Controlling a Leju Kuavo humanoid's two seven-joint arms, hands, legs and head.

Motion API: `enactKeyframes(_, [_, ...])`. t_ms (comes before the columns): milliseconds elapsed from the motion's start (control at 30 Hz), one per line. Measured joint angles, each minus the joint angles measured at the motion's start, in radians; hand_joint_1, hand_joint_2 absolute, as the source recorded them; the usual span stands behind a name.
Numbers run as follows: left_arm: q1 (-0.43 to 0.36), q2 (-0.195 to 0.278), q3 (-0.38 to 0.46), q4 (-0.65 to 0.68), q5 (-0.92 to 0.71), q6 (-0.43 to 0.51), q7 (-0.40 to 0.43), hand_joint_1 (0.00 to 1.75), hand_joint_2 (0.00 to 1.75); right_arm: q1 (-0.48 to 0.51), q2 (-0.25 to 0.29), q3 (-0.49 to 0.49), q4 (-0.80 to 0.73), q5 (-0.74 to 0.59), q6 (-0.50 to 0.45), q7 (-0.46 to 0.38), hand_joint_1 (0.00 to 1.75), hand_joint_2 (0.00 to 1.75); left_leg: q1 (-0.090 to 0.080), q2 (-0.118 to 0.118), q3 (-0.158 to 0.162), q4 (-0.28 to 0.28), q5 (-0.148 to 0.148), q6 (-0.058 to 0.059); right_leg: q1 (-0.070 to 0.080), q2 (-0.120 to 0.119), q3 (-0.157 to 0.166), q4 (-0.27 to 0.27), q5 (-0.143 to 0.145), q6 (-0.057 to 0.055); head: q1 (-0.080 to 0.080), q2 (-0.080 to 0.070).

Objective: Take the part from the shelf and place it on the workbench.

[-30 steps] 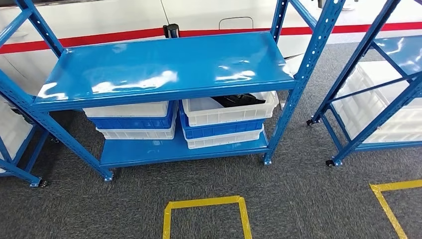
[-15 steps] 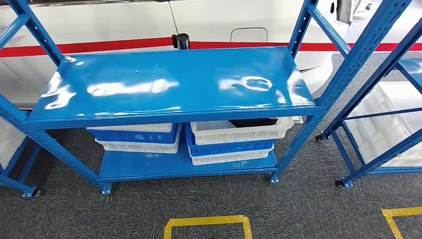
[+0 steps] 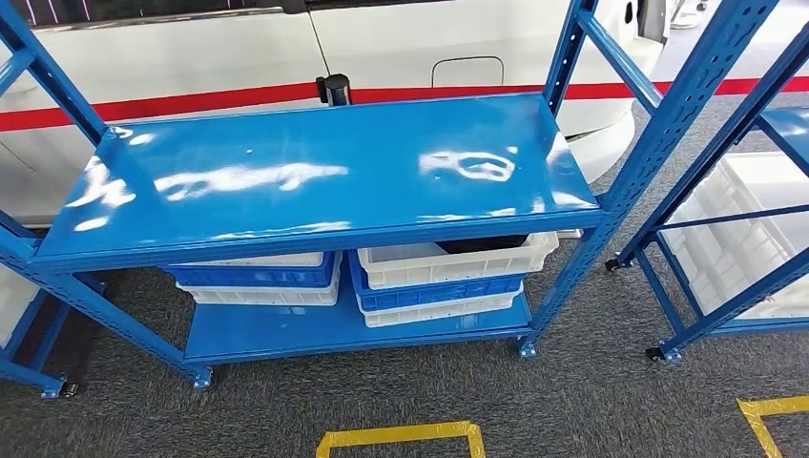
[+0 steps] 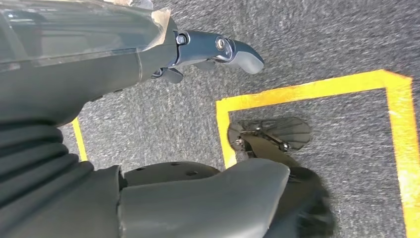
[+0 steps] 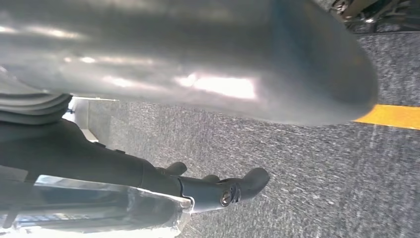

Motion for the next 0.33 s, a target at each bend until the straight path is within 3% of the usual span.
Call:
enactKeyframes(33, [-0.001, 0.0, 0.0, 0.0, 0.0, 0.0, 0.001, 0.0, 1.75, 0.0, 0.0, 0.0, 0.0, 0.0, 0.0, 0.0, 0.0, 0.0, -0.002, 0.001, 0.013, -0.034, 0.0, 0.004, 0.002, 0.0, 0.001, -0.001, -0.005, 0.007, 0.0, 0.0])
enactKeyframes(100, [-0.003, 0.001, 0.0, -0.001, 0.0, 0.001, 0.003, 0.0, 1.75, -0.001, 0.0, -0.001, 0.0, 0.001, 0.0, 0.0, 0.0, 0.0, -0.008, -0.001, 0.017, -0.046, -0.016, 0.016, 0.006, -0.003, 0.0, -0.008, -0.011, 0.022, 0.0, 0.0])
enactKeyframes(167, [-0.001, 0.001, 0.0, -0.001, 0.0, 0.001, 0.006, 0.0, 1.75, -0.002, -0.001, -0.002, 0.0, 0.001, 0.0, 0.0, 0.0, 0.0, -0.008, -0.005, 0.029, -0.06, 0.009, 0.035, 0.008, -0.005, 0.0, 0.003, -0.02, 0.032, 0.001, 0.0])
enactKeyframes(200, [-0.001, 0.001, 0.0, -0.001, 0.0, 0.001, 0.008, 0.0, 1.75, -0.003, -0.001, -0.004, 0.0, 0.0, 0.001, 0.0, 0.0, 0.0, -0.007, -0.005, 0.036, -0.067, 0.021, 0.044, 0.008, -0.005, -0.01, 0.032, -0.037, 0.031, 0.003, 0.0])
enactKeyframes(300, [-0.001, 0.001, 0.0, -0.001, -0.001, -0.001, 0.01, 0.0, 0.44, 0.0, -0.002, -0.006, 0.0, -0.005, 0.002, 0.0, 0.0, 0.0, -0.012, -0.003, 0.042, -0.071, 0.028, 0.057, 0.009, -0.005, -0.104, 0.219, -0.127, 0.018, 0.007, 0.0])
enactKeyframes(333, [-0.001, 0.001, 0.0, -0.001, -0.001, -0.002, 0.01, 0.0, 0.0, 0.0, -0.002, -0.007, 0.0, -0.006, 0.003, 0.0, 0.0, 0.0, -0.013, -0.004, 0.042, -0.071, 0.028, 0.058, 0.01, -0.005, -0.124, 0.256, -0.141, 0.017, 0.008, 0.0])
